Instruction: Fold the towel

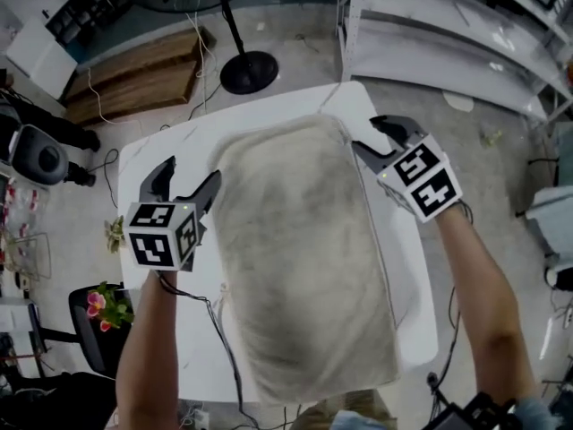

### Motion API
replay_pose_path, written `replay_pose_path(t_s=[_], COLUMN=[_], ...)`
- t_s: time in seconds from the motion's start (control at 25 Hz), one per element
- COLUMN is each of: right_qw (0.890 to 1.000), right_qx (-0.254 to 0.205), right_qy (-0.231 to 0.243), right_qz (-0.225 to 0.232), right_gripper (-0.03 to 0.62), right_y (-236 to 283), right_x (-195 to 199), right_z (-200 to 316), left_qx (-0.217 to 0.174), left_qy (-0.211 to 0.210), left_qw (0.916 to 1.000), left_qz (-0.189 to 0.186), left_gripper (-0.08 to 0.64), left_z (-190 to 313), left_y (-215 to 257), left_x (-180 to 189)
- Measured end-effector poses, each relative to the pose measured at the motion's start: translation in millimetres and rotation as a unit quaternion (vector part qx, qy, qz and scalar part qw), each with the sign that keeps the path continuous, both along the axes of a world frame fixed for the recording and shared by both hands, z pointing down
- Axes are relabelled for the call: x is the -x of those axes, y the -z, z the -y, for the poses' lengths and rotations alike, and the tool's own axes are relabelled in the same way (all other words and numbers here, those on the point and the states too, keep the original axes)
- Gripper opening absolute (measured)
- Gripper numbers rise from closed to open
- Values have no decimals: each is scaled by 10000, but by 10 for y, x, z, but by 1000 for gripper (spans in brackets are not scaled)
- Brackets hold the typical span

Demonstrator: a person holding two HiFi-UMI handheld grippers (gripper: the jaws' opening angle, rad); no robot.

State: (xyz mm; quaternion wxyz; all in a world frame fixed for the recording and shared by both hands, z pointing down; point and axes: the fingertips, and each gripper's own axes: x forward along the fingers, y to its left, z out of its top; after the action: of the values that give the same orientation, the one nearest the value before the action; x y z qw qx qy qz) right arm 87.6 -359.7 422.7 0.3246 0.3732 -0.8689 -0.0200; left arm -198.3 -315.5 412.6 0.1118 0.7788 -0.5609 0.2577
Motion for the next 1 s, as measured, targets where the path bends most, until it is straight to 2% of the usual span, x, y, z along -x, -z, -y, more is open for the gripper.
replay_pose_path(t_s=[0.32, 0.48, 0.68, 0.88, 1.0], right_qw=[9999, 9999, 9999, 9985, 9982], right_qx=[-34, -44, 38, 532, 546], right_qy=[1, 29, 95, -24, 237], right_qz=[131, 163, 71, 98, -18], right_gripper=[202, 201, 202, 202, 201], right_y=[329, 360, 275, -177, -422], right_x=[-57, -84, -189, -463, -565], right_z=[-1480, -2311, -3246, -4063, -4470], left_qx=[-516, -692, -669, -363, -316], left_qy=[-125, -69, -4, 14, -4], left_qw=[9984, 9972, 9967, 9968, 9970], left_qz=[-196, -281, -466, -709, -702], left_gripper=[374, 374, 373, 374, 374], left_z=[-1503, -2340, -3277, -4018, -4342], left_y=[671, 763, 497, -21, -267], left_x=[-213, -252, -341, -491, -587])
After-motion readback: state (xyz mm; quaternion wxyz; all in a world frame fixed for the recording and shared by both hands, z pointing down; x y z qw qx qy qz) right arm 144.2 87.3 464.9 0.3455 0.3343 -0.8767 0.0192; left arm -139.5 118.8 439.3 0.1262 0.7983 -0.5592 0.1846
